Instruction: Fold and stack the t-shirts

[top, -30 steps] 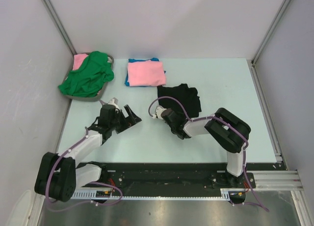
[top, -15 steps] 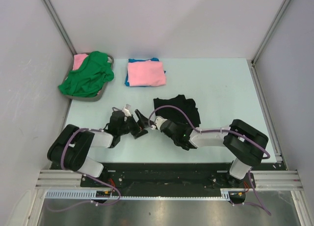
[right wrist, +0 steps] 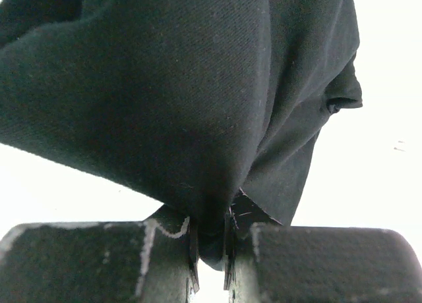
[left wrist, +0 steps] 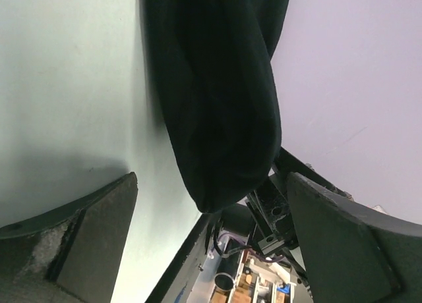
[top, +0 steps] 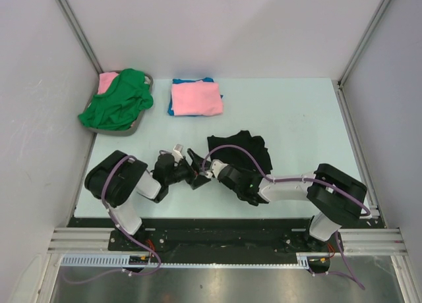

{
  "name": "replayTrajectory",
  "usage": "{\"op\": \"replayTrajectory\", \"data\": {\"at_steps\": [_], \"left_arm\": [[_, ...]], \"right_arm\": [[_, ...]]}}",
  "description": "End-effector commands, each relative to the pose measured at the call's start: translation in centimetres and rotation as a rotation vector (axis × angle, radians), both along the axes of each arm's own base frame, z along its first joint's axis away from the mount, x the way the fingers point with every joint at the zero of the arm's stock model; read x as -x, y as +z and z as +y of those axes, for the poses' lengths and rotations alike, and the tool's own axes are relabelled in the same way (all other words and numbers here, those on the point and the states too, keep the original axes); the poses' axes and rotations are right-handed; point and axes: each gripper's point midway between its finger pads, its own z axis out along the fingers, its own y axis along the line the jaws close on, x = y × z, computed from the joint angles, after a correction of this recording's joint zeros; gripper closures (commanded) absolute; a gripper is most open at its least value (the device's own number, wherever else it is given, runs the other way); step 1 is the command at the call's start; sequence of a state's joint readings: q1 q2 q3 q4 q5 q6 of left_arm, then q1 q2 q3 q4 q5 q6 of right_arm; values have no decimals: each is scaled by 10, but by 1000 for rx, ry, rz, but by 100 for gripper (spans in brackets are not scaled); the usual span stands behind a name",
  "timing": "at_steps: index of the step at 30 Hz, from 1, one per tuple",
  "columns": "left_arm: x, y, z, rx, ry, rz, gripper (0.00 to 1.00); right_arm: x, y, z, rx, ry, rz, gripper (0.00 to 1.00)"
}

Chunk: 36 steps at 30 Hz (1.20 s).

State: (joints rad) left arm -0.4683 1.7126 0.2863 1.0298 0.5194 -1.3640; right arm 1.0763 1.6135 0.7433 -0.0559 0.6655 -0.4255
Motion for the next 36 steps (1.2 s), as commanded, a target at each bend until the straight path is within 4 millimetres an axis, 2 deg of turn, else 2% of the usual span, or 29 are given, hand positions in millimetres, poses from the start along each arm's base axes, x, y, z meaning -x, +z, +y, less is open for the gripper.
{"op": "replayTrajectory", "data": {"at_steps": [1,6,12,24,36], "left_arm": [[0,15,-18,80,-22,-27,0],[4,9,-40,63,-79,-3,0],[2,-3,-46,27,-76,22,0],[-18,-21,-57,18,-55,60,0],[-26,-31,-58,9,-64,77,0]], "right_arm": [[3,17,3,-45,-11,-38,100],[6,34,7,-68,1,-73,100],[14,43,10,-67,23,-89,100],[48,40,14,-55,53,-59,100],[68,43,11,-33,76,-60,100]]}}
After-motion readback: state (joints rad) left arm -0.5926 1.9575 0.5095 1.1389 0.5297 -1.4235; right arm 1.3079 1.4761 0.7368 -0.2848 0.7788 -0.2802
